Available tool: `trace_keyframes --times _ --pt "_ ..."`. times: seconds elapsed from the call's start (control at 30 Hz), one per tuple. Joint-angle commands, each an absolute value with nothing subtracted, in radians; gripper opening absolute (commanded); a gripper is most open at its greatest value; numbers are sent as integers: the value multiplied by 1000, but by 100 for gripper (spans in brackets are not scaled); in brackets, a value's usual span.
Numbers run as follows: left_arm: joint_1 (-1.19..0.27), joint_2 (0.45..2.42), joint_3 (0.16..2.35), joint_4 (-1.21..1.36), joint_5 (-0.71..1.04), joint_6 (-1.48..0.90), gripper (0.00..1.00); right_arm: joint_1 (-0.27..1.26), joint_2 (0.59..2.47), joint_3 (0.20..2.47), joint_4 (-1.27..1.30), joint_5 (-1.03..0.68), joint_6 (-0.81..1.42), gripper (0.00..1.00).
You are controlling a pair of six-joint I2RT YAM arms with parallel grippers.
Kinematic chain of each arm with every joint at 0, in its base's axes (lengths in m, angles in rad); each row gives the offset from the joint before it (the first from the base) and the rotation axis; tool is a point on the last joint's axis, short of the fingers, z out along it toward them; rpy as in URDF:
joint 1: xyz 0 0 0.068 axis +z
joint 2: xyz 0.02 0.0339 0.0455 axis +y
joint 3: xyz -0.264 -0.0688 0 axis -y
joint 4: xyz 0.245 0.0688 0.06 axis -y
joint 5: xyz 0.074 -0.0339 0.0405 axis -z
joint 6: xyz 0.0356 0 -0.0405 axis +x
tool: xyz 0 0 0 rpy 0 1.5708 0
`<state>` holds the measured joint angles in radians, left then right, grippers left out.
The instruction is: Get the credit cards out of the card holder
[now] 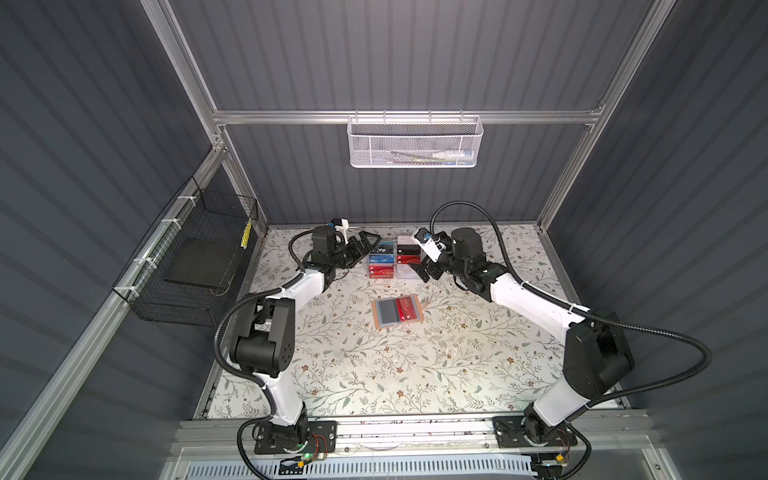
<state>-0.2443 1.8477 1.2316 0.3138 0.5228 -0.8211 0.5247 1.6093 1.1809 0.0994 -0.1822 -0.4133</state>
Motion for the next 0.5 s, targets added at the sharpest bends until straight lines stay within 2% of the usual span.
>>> trace_keyframes --times 0.0,0.17,0.47 --pt "-272 1927 1305 317 516 -819 100 520 1546 1139 182 -125 -272 99" --pt "-297 2005 1379 341 505 -831 100 518 1484 1033 251 -148 -181 99" --pt "-304 2064 1453 360 497 -845 100 517 1484 989 264 -161 -164 99"
